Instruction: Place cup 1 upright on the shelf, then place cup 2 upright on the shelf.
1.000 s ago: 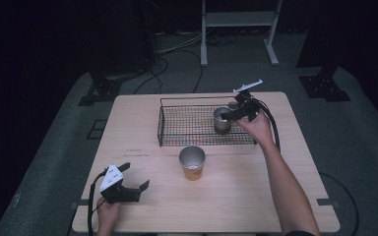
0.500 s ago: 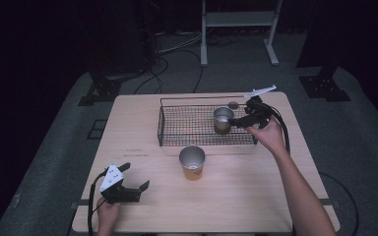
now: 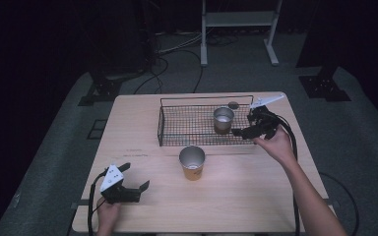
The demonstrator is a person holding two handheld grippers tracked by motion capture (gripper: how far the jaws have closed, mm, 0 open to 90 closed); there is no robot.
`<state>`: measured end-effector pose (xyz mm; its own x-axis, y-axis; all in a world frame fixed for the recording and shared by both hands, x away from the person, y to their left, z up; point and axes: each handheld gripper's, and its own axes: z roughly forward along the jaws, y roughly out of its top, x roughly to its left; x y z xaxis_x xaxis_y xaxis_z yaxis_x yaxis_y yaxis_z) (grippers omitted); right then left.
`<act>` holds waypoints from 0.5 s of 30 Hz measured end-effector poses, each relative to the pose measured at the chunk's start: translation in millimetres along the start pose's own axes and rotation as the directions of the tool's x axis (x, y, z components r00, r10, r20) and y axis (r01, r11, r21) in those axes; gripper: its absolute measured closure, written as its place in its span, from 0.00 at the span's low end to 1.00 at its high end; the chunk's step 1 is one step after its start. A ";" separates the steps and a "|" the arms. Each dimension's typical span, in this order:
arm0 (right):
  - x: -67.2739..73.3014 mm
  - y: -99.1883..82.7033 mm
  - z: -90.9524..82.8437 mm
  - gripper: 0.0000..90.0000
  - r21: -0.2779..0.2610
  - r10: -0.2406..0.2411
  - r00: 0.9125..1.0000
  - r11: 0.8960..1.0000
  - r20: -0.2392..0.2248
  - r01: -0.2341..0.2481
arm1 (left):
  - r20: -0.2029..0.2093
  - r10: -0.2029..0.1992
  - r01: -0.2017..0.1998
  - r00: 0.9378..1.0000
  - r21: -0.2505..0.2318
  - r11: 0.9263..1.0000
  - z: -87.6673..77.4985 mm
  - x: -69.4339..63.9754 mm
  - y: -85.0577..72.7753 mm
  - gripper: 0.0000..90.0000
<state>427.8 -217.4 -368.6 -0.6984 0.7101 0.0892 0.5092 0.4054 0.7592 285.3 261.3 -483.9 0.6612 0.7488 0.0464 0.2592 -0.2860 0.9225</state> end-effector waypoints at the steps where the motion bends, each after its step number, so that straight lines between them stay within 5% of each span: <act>1: 2.6 -2.0 -1.5 0.08 -0.002 -0.001 1.000 1.000 -0.008 0.001 | -0.001 0.000 0.000 1.000 0.000 1.000 0.0 0.0 0.0 0.00; 15: 27.2 -24.9 -14.1 0.08 -0.010 -0.054 0.997 0.999 -0.051 0.053 | -0.003 0.006 -0.006 1.000 0.003 1.000 0.0 -0.1 0.0 0.00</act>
<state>389.0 -216.3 -376.0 -0.7494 0.6571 0.0811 0.4663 0.4369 0.7692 285.2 261.2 -483.9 0.6603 0.7492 0.0527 0.2578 -0.2920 0.9210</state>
